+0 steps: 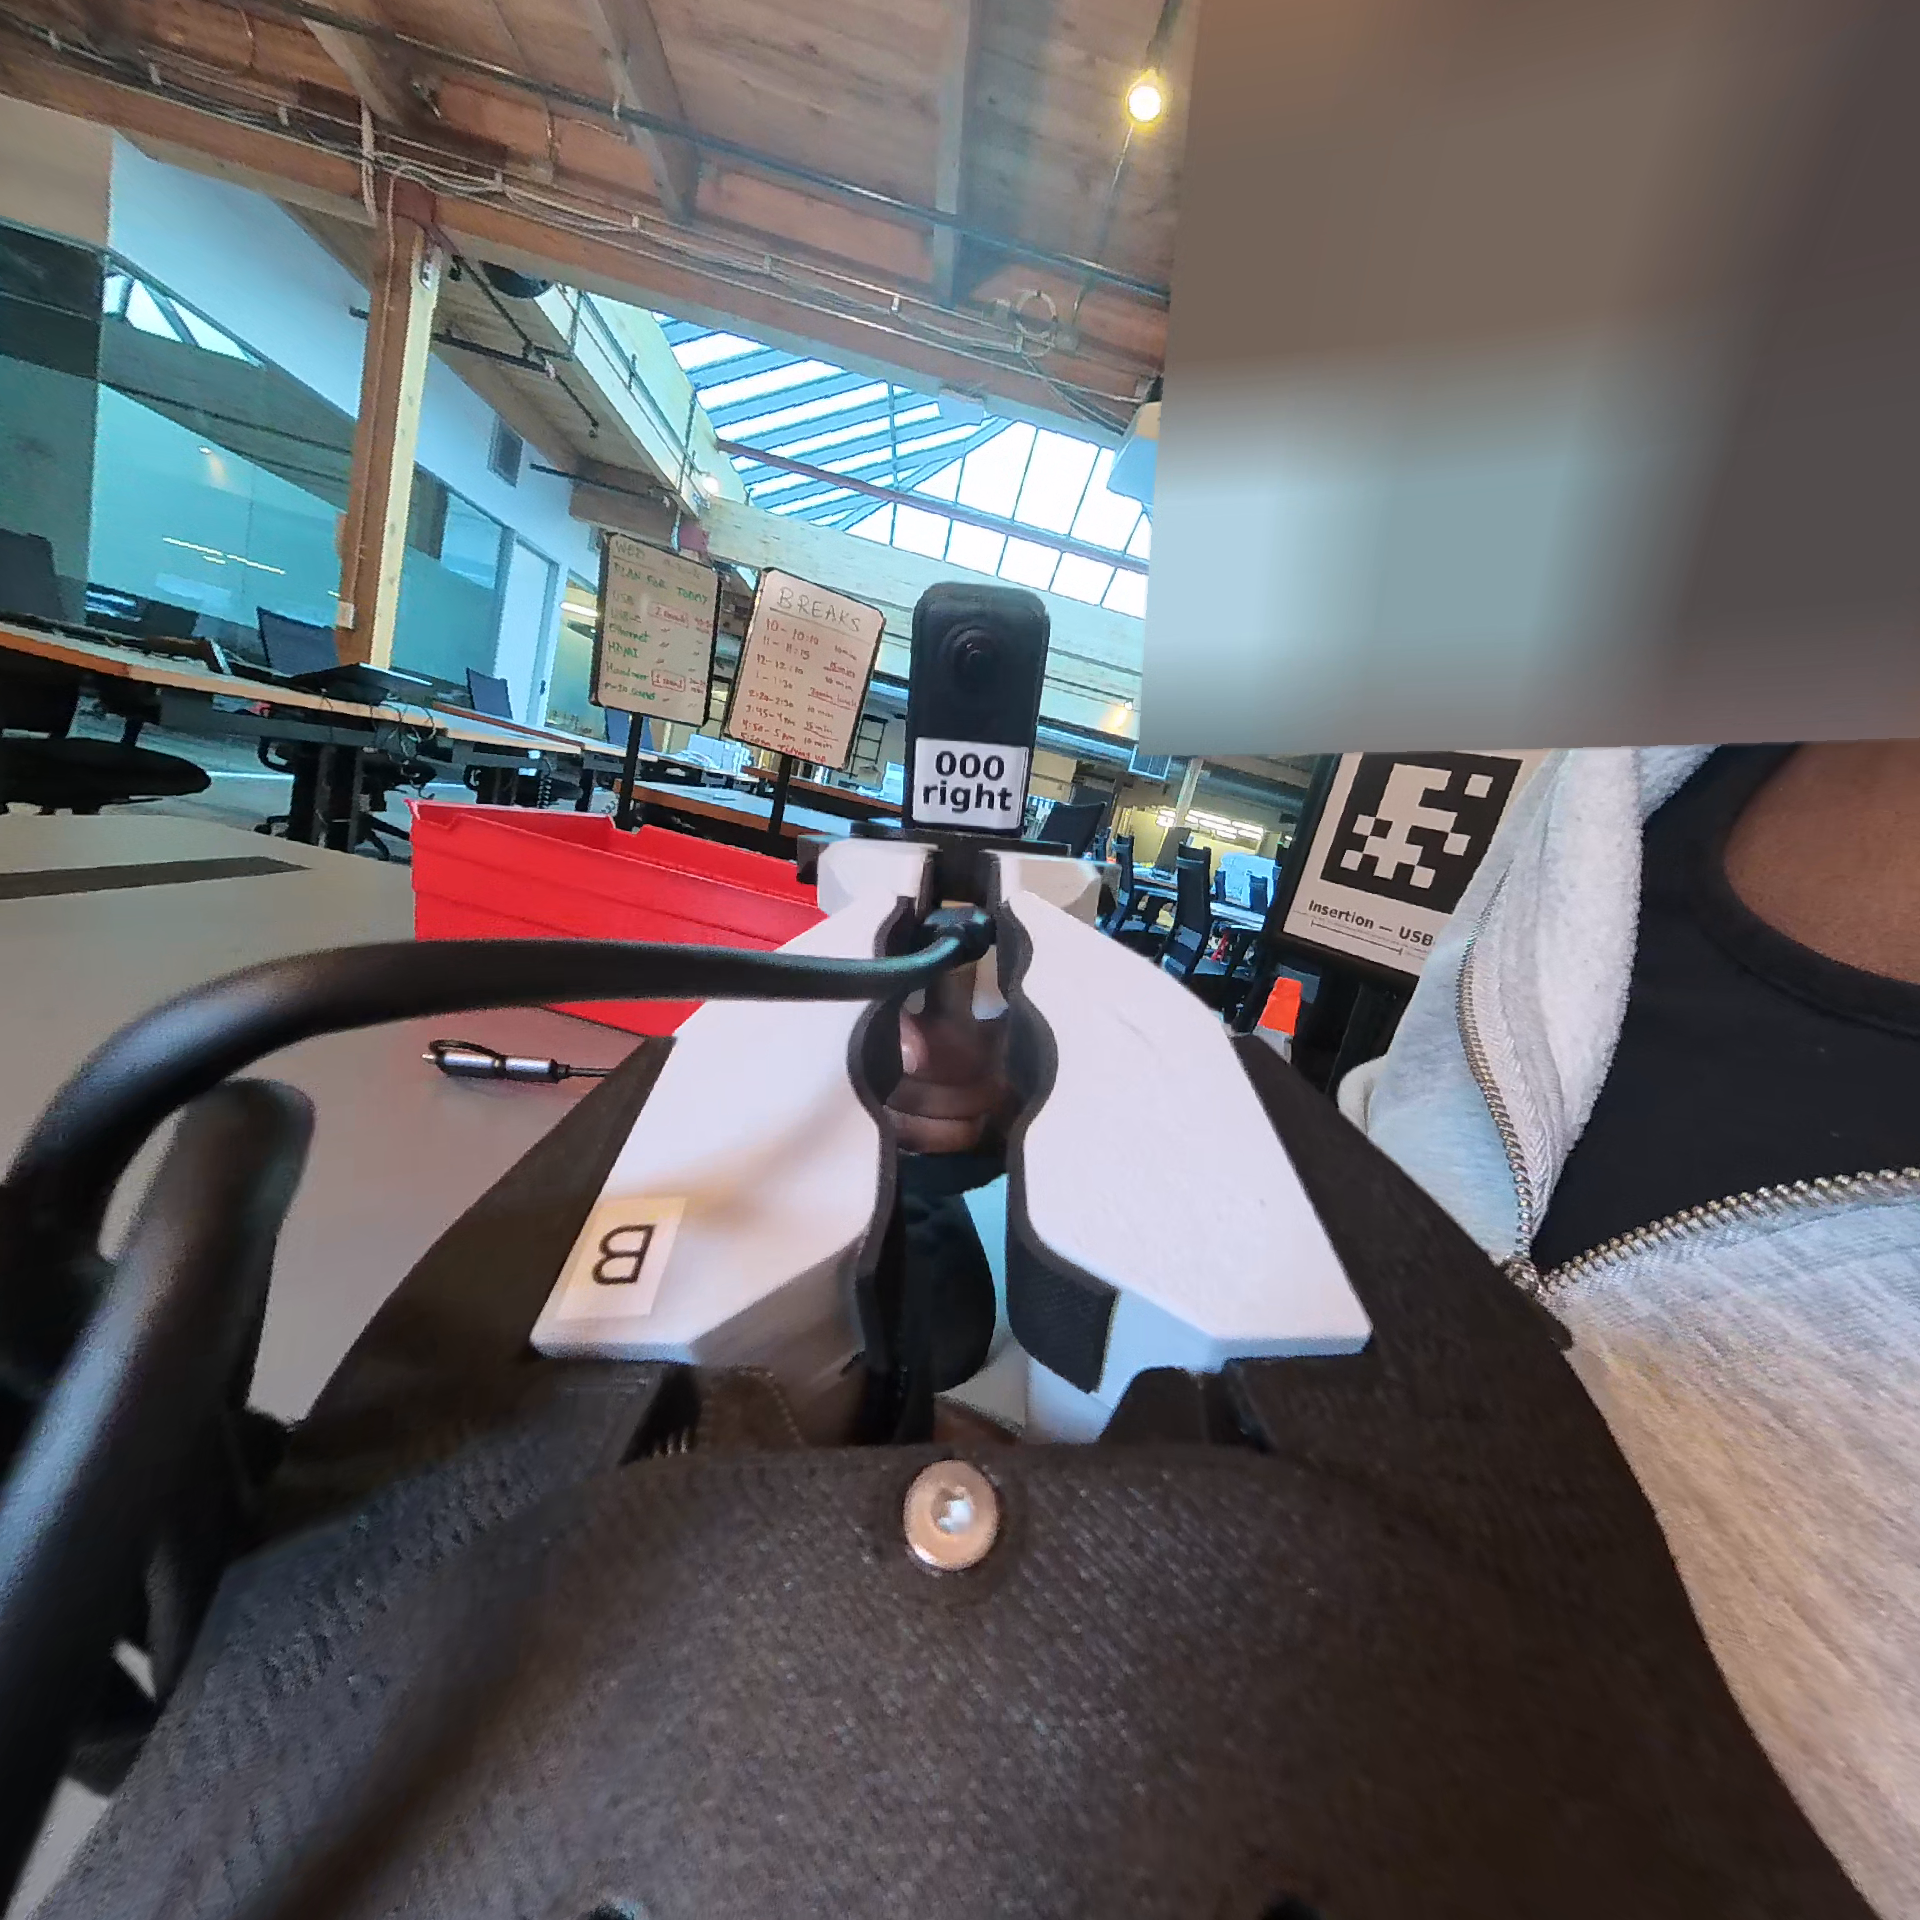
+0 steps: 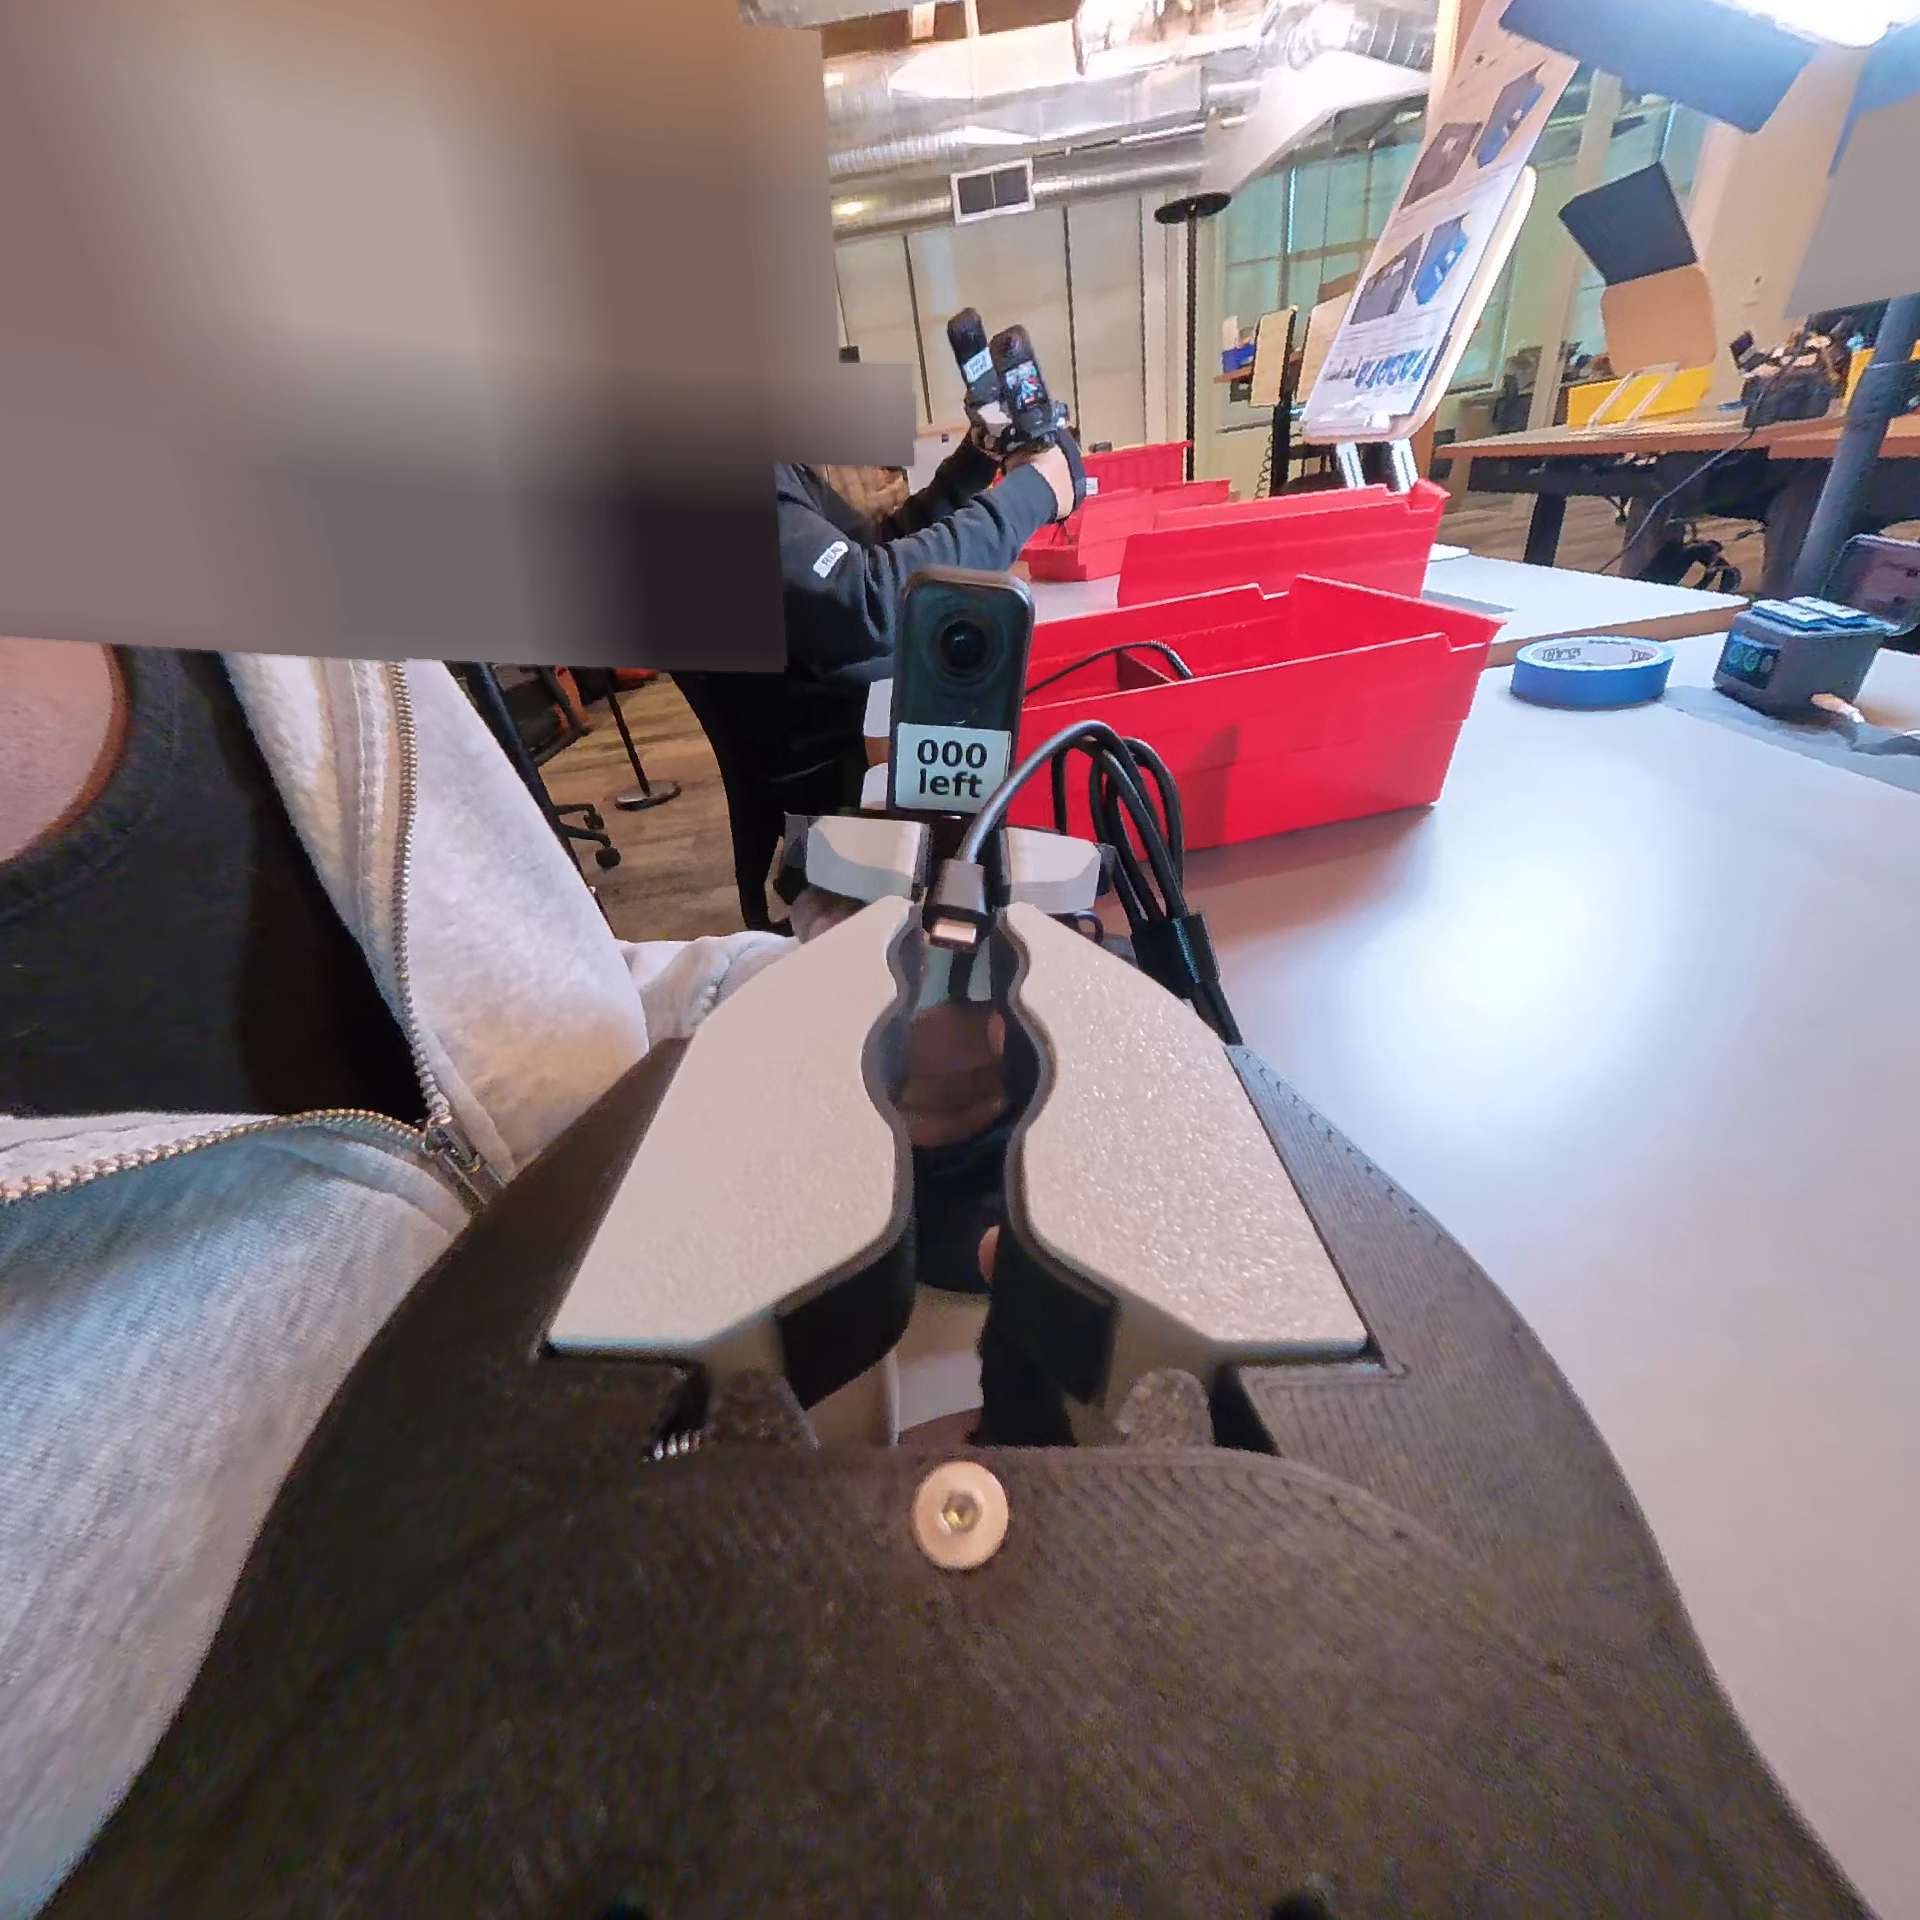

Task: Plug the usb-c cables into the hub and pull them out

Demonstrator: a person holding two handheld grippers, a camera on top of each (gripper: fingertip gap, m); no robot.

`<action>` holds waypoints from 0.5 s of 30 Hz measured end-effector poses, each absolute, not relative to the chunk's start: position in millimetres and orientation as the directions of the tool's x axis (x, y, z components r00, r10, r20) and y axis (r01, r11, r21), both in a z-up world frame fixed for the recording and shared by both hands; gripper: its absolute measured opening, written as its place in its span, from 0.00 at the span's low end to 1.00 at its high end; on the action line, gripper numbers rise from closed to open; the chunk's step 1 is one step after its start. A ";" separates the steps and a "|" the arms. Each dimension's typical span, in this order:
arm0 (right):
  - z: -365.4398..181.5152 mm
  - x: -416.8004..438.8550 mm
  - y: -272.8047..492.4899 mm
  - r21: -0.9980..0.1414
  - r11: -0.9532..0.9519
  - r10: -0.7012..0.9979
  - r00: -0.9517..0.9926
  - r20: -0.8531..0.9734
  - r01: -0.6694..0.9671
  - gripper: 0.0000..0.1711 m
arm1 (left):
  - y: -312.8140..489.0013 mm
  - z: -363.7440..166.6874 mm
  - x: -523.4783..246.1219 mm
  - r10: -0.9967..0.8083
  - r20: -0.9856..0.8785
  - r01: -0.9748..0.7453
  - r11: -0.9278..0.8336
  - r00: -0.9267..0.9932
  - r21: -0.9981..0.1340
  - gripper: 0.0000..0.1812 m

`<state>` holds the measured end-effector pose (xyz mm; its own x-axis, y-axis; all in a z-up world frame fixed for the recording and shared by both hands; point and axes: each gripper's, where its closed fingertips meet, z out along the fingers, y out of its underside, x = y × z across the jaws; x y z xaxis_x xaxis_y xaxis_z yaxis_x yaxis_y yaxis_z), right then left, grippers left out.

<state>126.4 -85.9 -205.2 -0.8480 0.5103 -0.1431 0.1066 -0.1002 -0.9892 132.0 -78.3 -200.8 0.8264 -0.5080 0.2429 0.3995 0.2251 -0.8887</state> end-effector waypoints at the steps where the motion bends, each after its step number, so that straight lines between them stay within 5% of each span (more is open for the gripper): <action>1: -205.2 126.2 -85.7 -0.989 -0.097 0.509 -0.849 -0.142 0.107 0.07 | -78.1 -201.1 131.8 -0.508 0.246 0.401 0.222 0.826 -0.889 0.09; 15: -205.5 130.3 -83.7 -0.992 -0.034 0.489 -0.864 -0.120 0.119 0.07 | -75.7 -204.6 136.4 -0.511 0.232 0.375 0.196 0.828 -0.906 0.08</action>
<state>130.3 -83.7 -205.5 -0.8640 0.4889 -0.1204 0.1192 -0.0337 -0.9923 136.4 -75.7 -204.6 0.8276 -0.5109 0.2324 0.3754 0.1960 -0.9059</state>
